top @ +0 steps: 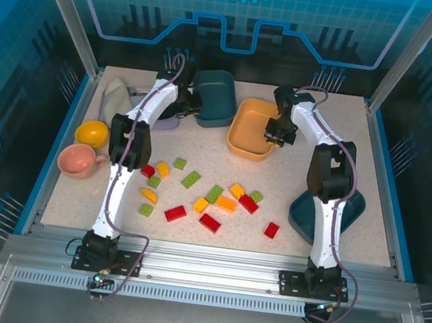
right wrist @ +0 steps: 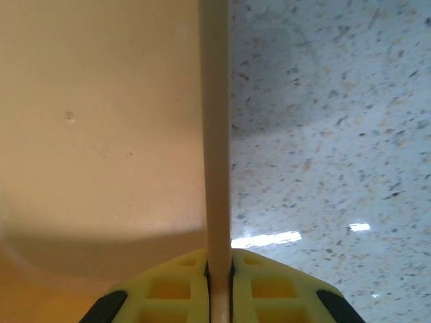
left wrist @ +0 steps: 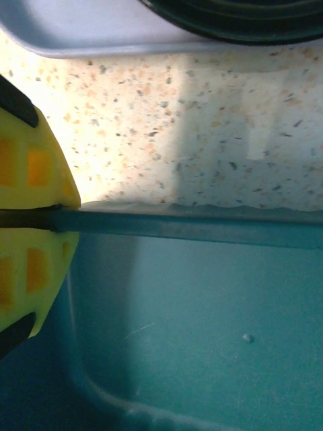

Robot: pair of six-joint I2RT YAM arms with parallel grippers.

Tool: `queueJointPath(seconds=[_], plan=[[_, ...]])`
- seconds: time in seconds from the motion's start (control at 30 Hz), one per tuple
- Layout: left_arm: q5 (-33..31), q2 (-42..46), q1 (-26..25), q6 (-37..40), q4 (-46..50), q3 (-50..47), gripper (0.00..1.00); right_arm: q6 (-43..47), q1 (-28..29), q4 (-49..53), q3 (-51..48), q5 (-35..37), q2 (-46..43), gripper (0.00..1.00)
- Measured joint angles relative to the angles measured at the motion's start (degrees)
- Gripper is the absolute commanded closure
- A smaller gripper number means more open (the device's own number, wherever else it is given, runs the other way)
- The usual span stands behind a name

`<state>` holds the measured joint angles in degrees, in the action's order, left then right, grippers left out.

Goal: Sort the legos into containers by color

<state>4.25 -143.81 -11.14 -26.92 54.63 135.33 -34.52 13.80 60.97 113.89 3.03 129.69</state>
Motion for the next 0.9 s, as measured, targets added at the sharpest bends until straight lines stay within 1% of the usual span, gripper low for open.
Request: queueJointPath(seconds=[0.17, 0.4, 0.5, 0.6, 0.8, 0.83, 0.87, 0.9], plan=[[-1.2, 5.2, -1.7, 2.1, 1.8, -7.8, 1.0, 4.5, -1.3, 0.1, -2.6, 1.4, -1.7, 0.91], [-3.1, 19.3, -3.3, 6.0, 1.4, -27.7, 1.0, 11.1, -2.3, -0.2, -4.5, 1.3, -2.8, 0.91], [-3.2, 24.1, -3.3, 7.5, 0.8, -33.6, 1.0, 12.8, -2.3, -0.7, -5.6, 0.5, -3.4, 0.91], [-3.6, 25.8, -3.3, 8.5, 0.4, -35.8, 1.0, 13.2, -2.3, -1.0, -6.3, -0.6, -3.8, 0.89], [-3.7, 25.0, -3.3, 9.3, 0.1, -34.2, 1.0, 12.5, -1.5, -1.0, -6.3, -1.9, -3.8, 0.88], [-3.7, 24.4, -3.3, 9.3, 0.1, -33.3, 1.0, 12.3, -1.2, -1.0, -6.3, -2.0, -3.8, 0.86], [-3.8, 23.6, -3.3, 9.3, 0.0, -32.0, 1.0, 11.9, -0.8, -0.9, -6.3, -2.1, -3.8, 0.81], [-4.5, 22.7, -3.3, 9.4, 0.0, -30.8, 1.0, 11.7, -0.5, -0.9, -6.3, -2.0, -3.8, 0.73]])
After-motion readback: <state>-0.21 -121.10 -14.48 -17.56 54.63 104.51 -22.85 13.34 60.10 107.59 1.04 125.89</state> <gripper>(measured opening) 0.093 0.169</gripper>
